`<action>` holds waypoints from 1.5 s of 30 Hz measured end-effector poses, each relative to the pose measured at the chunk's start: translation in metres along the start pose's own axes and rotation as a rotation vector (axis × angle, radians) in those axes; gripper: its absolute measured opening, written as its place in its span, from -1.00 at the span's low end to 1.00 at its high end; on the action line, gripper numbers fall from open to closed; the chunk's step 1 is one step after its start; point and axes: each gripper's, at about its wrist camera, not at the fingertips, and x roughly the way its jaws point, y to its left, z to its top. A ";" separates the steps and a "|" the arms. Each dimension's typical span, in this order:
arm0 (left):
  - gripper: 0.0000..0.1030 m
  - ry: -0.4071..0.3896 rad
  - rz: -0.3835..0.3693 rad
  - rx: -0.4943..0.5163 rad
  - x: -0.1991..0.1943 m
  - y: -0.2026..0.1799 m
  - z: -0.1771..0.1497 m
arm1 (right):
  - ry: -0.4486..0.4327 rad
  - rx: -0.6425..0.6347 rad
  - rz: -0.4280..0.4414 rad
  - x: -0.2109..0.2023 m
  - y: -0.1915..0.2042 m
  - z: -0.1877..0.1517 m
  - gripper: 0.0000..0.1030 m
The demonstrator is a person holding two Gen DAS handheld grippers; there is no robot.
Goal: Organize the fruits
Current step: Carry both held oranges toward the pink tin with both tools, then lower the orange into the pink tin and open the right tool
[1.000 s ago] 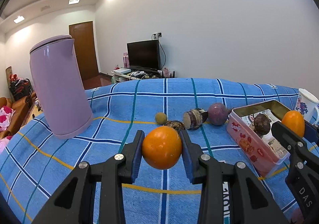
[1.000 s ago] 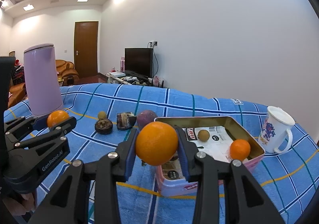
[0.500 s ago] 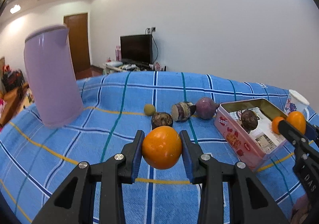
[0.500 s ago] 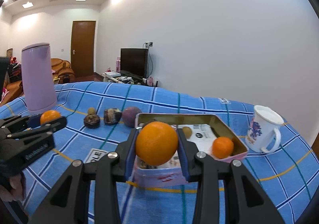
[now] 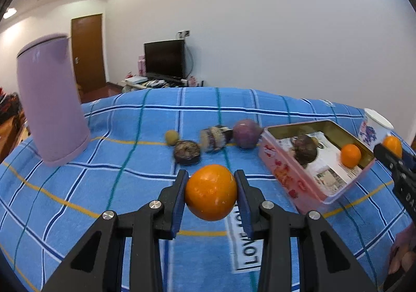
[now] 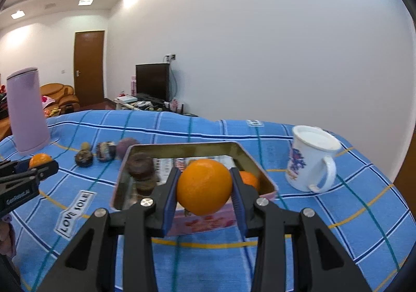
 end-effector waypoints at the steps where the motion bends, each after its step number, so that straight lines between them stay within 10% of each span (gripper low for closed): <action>1: -0.27 -0.001 -0.007 0.013 0.001 -0.005 0.001 | 0.000 0.005 -0.009 0.000 -0.005 0.000 -0.21; 25: -0.26 -0.024 -0.186 0.137 0.039 -0.137 0.032 | 0.033 0.097 -0.126 0.020 -0.072 0.001 -0.21; 45: -0.26 -0.012 -0.204 0.167 0.054 -0.130 0.031 | 0.141 0.027 -0.114 0.063 -0.042 0.011 -0.21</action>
